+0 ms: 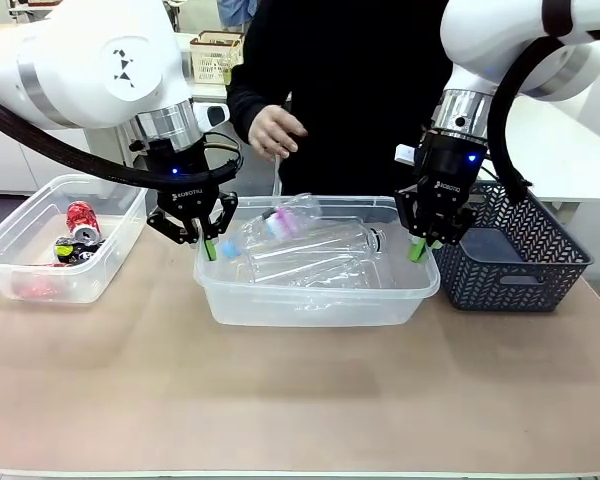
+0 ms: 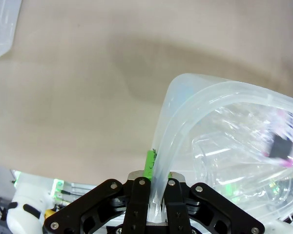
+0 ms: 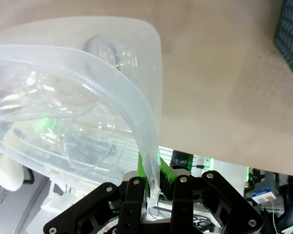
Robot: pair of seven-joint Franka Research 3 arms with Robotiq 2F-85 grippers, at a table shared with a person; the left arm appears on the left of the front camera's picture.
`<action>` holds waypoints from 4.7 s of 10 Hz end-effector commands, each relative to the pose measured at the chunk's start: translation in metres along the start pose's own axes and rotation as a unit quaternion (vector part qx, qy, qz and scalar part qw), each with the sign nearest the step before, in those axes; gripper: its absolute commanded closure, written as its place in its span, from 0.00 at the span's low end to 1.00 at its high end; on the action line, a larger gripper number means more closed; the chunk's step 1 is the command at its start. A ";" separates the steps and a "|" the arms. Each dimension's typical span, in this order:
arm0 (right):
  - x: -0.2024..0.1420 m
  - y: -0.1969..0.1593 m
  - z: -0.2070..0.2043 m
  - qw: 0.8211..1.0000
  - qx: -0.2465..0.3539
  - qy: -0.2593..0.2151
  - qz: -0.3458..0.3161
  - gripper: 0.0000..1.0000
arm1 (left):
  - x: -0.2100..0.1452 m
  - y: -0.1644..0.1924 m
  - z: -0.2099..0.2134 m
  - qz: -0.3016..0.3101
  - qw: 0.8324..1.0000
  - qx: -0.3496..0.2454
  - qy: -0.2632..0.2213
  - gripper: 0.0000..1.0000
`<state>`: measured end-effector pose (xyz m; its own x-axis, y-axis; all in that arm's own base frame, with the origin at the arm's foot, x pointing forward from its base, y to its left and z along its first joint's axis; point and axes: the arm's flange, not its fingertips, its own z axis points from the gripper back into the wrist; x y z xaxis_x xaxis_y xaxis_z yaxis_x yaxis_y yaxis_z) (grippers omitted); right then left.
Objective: Sort the waste into each basket.
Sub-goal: Offer the picked Organizing box to the human, then release the Organizing box you were holding.
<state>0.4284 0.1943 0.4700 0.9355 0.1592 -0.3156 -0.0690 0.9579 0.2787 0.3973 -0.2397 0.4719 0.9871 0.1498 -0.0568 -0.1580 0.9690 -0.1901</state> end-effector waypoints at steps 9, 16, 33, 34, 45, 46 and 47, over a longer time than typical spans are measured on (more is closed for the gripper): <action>-0.006 0.001 0.000 1.000 0.001 -0.004 0.000 1.00 | 0.001 0.003 0.004 0.008 1.000 -0.008 -0.007 1.00; 0.105 0.011 0.051 0.995 0.084 0.055 -0.019 0.94 | 0.109 0.004 0.010 0.025 0.999 0.024 -0.034 0.96; 0.078 -0.008 0.041 0.994 0.066 -0.084 0.037 0.00 | 0.112 0.004 0.017 0.001 0.999 0.010 -0.031 0.00; 0.065 -0.010 0.046 0.989 0.069 -0.125 0.048 0.37 | 0.103 0.007 0.026 0.004 0.999 0.000 -0.050 0.00; 0.043 -0.026 0.064 0.942 0.078 -0.317 0.077 0.00 | 0.072 0.036 0.045 -0.054 0.990 -0.083 -0.099 0.00; 0.043 -0.026 0.064 0.942 0.078 -0.317 0.077 0.00 | 0.072 0.036 0.045 -0.054 0.990 -0.083 -0.099 0.00; 0.043 -0.026 0.064 0.942 0.078 -0.317 0.077 0.00 | 0.072 0.036 0.045 -0.054 0.990 -0.083 -0.099 0.00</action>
<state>0.4930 0.1609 0.5015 0.9379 0.0735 0.3391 -0.2198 0.8822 0.4165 0.4626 -0.1826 0.5016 0.9807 0.0931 0.1718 -0.0254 0.9325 -0.3604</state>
